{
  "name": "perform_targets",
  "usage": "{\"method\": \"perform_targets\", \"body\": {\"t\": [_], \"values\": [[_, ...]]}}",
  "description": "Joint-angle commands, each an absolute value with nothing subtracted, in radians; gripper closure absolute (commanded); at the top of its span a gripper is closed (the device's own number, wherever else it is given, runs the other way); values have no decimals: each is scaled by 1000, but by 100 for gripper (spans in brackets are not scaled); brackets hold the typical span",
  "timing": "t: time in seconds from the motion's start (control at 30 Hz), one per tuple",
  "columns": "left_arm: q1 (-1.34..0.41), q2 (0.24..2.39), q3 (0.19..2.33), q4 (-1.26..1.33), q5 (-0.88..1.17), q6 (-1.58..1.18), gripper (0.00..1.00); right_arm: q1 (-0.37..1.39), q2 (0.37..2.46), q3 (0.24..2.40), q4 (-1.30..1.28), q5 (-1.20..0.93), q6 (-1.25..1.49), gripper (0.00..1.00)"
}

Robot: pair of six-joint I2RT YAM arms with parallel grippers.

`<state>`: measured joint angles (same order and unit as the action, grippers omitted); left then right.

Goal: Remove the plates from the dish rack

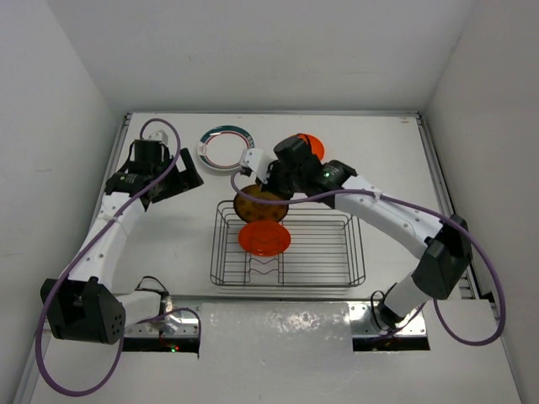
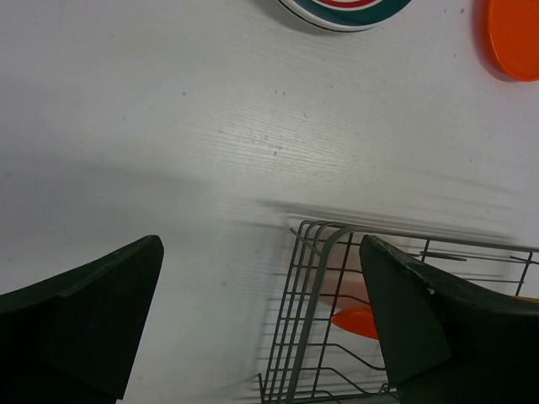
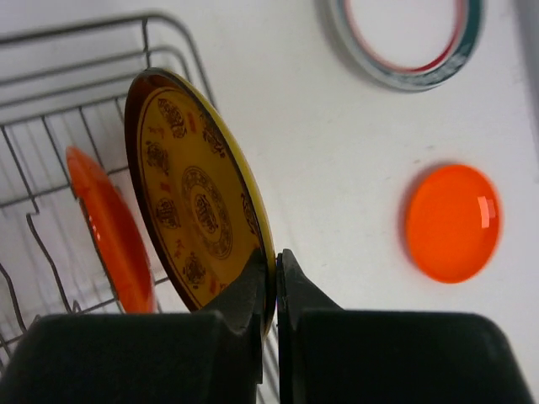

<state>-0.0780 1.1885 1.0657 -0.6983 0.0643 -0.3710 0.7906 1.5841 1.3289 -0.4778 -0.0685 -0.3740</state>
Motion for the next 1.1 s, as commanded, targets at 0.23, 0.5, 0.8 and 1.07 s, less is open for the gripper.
{"method": "perform_targets", "body": {"t": [0.23,0.5,0.8,1.07], "values": [[-78,1170,1071,-663,58,-364,0,589,1615,1689,-554,243,-70,100],[-80,1173,1101,-675,89,-359,0,178,1928,1732,-294,9,751,100],[-69,1173,1158,-738,40,-298,0,115,2289,2052,-406,-58,793,97],[-61,1178,1138,-746,21,-278,0,147,2270,1967,-380,-170,720,51]]}}
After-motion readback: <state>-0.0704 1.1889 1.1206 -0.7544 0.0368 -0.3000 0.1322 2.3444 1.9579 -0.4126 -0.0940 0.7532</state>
